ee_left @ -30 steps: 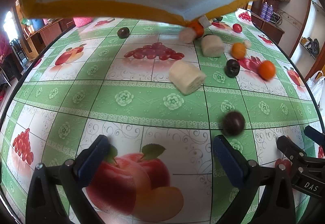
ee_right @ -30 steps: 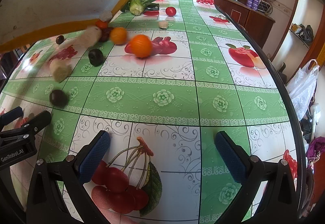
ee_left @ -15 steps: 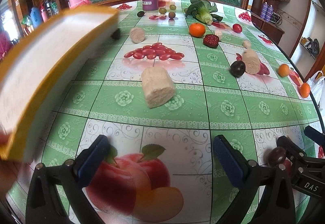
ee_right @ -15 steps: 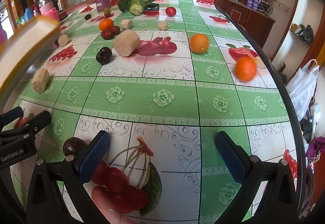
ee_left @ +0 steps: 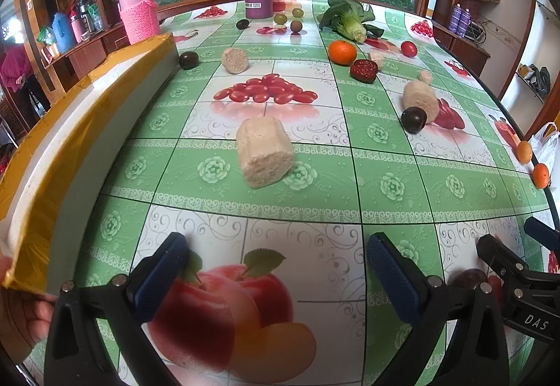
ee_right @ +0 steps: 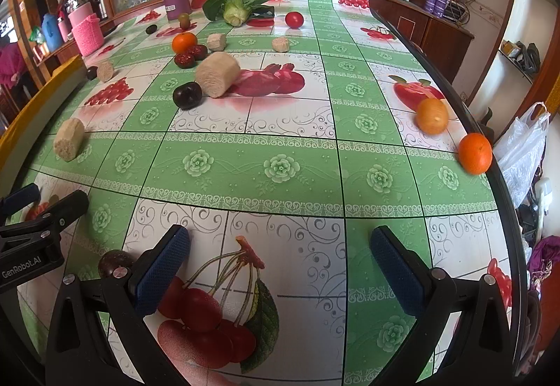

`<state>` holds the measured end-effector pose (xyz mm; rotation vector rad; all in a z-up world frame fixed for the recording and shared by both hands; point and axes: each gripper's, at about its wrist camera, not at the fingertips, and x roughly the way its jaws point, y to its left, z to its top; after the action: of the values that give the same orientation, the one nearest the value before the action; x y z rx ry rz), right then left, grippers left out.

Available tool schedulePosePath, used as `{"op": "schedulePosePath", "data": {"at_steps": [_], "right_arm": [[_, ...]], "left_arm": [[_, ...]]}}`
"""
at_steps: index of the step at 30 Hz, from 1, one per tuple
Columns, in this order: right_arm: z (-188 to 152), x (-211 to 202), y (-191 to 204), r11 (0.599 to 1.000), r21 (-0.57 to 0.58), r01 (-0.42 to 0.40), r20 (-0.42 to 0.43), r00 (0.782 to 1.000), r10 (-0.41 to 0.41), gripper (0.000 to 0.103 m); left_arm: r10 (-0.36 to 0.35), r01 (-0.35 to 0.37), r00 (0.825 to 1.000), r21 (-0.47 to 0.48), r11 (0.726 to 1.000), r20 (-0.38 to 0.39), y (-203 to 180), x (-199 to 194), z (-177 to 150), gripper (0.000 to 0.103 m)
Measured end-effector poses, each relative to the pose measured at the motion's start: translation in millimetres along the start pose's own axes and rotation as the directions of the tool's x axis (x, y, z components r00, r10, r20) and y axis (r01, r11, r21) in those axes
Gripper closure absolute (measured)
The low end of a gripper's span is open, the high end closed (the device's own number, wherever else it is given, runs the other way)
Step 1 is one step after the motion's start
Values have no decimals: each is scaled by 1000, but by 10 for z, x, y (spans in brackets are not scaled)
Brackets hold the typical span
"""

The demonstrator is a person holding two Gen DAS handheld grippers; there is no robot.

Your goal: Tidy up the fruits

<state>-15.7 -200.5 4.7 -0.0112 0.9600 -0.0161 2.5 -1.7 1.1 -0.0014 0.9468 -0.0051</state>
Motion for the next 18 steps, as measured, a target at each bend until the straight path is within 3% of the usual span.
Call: {"op": "schedulePosePath", "data": {"at_steps": [18], "right_arm": [[-4,-2,-1,1000,0,0,0,1000,0,0]], "left_arm": [[-3,3,1000,2,1000,4,-5,1,19,0]]}}
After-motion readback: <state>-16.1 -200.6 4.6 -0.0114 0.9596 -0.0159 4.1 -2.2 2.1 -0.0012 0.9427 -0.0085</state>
